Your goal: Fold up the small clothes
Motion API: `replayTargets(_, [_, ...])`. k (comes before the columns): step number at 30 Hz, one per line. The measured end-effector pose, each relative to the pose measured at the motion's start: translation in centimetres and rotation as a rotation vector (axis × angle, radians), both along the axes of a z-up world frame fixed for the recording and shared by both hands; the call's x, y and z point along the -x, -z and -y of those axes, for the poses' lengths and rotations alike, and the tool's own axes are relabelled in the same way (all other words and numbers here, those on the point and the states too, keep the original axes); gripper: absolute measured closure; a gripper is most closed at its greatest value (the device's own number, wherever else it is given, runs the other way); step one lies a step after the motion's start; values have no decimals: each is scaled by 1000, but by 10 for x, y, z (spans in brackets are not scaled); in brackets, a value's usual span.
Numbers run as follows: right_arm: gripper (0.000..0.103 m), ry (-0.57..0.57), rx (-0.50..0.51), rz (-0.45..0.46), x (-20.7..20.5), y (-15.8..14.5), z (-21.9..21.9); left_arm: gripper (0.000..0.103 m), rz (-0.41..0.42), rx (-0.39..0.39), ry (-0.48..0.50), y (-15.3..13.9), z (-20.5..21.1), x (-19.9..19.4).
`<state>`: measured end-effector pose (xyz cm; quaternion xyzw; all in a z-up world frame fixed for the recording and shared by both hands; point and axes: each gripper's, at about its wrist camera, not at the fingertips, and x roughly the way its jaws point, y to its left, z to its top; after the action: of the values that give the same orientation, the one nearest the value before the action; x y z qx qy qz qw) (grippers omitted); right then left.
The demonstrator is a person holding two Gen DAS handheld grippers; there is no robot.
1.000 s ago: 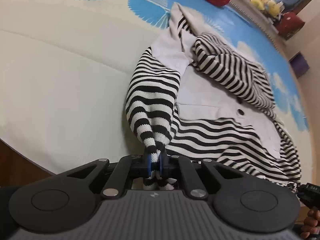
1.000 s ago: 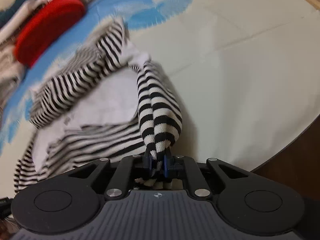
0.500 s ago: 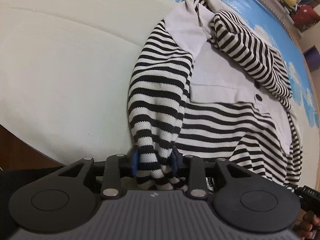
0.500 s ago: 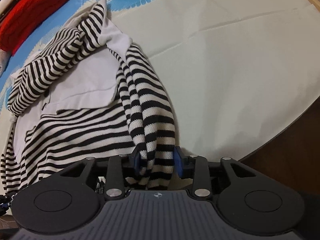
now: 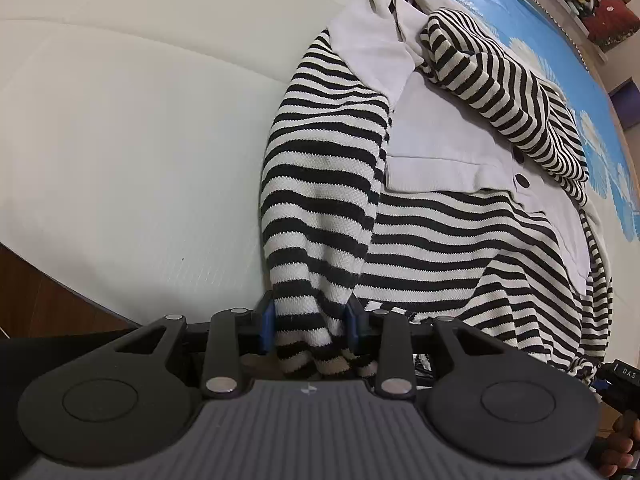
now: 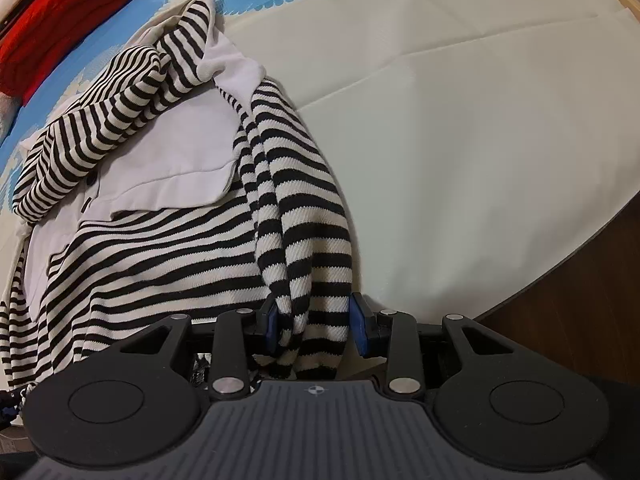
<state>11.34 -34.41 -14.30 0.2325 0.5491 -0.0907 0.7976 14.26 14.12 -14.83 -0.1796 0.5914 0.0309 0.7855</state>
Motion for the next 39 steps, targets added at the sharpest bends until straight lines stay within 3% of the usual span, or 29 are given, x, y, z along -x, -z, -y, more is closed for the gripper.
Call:
replayTargets(5, [63,-13,-5,-10,0,1,-1,65,3,-8,11,0,2,0])
replayTargets(8, [64,-25,4,-7,1,0,-2,73,13,-10,27,-1,3,1])
replayTargets(10, [69,-31,3,-2,0,0,-2,87,29,-6,41,-4,5,2])
replayTargets(12, [89,-40,-11,17,1,-3,-3,94,55,-7,57,-8,8,4])
replayTargets(14, [92,-47,-19,53,1,-10,-4,96,96,-29,92,-18,13,7])
replayTargets(18, [94,-52,-36,164,4,-42,0,96,214,-47,169,-55,18,11])
replayTargets(26, [95,-33,-173,411,40,-134,27,97,423,32,226,-147,-1,56])
replayTargets(30, [95,-51,-224,498,87,-177,34,97,438,101,250,-182,-12,93])
replayTargets(33, [95,-48,-239,515,109,-194,38,97,436,142,251,-191,-15,100])
replayTargets(36, [95,-39,-249,483,97,-190,38,97,397,152,236,-178,-17,76])
replayTargets(39, [95,-15,-236,412,53,-167,34,96,343,149,204,-151,-19,25])
